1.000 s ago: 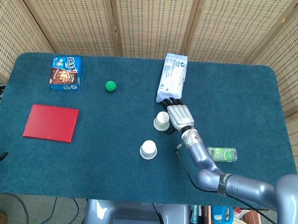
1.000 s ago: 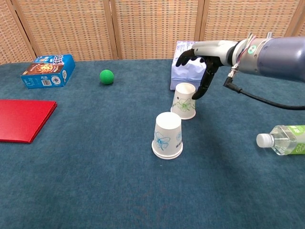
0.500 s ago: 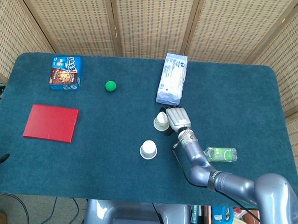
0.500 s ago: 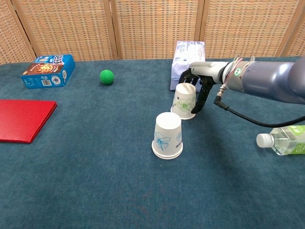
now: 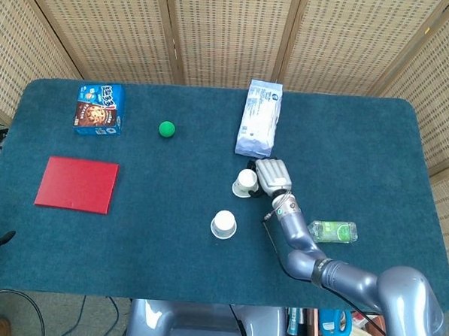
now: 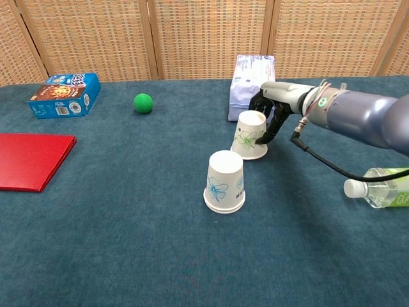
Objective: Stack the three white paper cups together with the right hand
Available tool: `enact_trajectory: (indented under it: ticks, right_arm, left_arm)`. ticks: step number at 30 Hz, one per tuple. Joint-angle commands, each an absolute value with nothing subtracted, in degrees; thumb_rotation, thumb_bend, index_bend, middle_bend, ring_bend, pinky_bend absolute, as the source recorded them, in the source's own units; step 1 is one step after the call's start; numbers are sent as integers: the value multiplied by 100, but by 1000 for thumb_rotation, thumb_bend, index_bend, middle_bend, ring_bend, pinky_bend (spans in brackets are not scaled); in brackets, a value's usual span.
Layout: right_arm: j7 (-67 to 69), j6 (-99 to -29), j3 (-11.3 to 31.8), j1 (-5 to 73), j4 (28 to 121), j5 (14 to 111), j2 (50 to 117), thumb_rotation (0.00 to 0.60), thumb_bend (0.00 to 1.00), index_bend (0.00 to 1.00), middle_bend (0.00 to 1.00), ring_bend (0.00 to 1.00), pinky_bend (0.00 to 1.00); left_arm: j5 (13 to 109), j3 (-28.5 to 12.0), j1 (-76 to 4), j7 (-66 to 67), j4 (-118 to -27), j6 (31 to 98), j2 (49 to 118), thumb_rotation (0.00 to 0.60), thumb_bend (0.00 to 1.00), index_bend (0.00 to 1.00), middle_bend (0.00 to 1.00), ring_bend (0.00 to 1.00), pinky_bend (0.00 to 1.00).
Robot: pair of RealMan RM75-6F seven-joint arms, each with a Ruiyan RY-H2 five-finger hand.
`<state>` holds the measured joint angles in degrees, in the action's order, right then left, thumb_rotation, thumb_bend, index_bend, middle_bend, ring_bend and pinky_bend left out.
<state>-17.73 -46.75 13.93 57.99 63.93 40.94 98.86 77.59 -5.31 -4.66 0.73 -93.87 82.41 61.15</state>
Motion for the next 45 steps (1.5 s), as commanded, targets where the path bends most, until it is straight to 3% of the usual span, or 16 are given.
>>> enact_trajectory:
  ticks: [1,14,22,30,45]
  right_arm:
    - [-1705,-4710,1432,5731,6471,4234,9869,600,383,464,498,322,309]
    - [-1542,-5224,1553,5368,8393,5127,8848,600,384,468,496,323,315]
    - [-2076,-5839,1094,4896,10362,5917,7866,600,394,468,493,323,333]
    - [-2559,-6061,964,4823,10834,5956,7791,600,396,468,492,323,337]
    - [-2930,-6061,925,4863,10632,5587,8127,600,397,468,480,323,337]
  left_arm:
    - [7727,-533,-485,95,-9396,8197,6122,600,68,0,0,0,0]
    - [7705,-516,-526,85,-9414,8092,6101,600,68,0,0,0,0]
    - [7892,-458,-476,140,-9517,8261,6092,600,68,0,0,0,0]
    - [8053,-396,-434,-16,-9473,8338,6061,600,68,0,0,0,0]
    - [7998,-396,-445,-112,-9423,8262,6025,600,68,0,0,0,0]
